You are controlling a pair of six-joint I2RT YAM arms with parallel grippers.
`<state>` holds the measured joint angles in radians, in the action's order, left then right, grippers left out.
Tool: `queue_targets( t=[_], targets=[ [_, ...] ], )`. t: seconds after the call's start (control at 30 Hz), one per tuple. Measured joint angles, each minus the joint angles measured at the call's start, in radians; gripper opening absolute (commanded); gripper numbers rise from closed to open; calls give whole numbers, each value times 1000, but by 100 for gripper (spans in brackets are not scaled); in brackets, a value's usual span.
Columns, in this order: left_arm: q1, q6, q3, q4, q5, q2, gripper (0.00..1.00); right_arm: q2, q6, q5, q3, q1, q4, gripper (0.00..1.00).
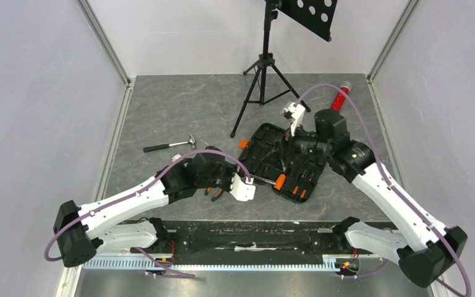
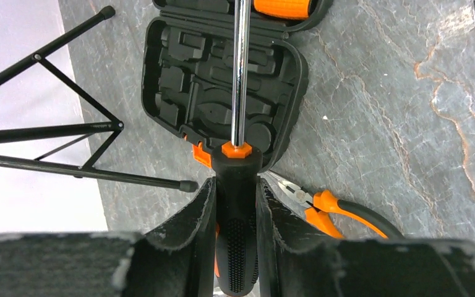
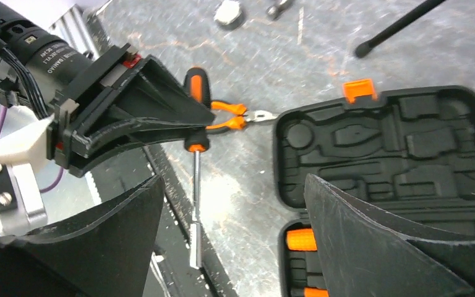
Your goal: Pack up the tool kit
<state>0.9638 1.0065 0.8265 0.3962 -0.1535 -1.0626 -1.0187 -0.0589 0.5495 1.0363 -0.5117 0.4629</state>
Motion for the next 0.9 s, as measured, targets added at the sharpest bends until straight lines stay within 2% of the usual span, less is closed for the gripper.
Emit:
queue_targets(
  t=[0.27, 0.57, 0.67, 0.73, 0.8, 0.9],
  targets=[
    [51, 60, 0, 15, 71, -24, 2, -156, -19, -16, 9, -159, 55, 76],
    [84, 84, 0, 18, 96, -24, 2, -269, -27, -61, 10, -272, 83, 54],
    [92, 84, 0, 18, 97, -24, 2, -304, -25, -77, 16, -292, 93, 37],
    [95, 84, 0, 18, 97, -24, 2, -322, -23, -85, 18, -300, 97, 21],
    [98, 84, 0, 18, 97, -24, 2, -335, -21, -88, 22, -304, 101, 0],
    [99, 84, -2, 18, 100, -24, 4, -338, -23, -90, 26, -311, 103, 0]
  ],
)
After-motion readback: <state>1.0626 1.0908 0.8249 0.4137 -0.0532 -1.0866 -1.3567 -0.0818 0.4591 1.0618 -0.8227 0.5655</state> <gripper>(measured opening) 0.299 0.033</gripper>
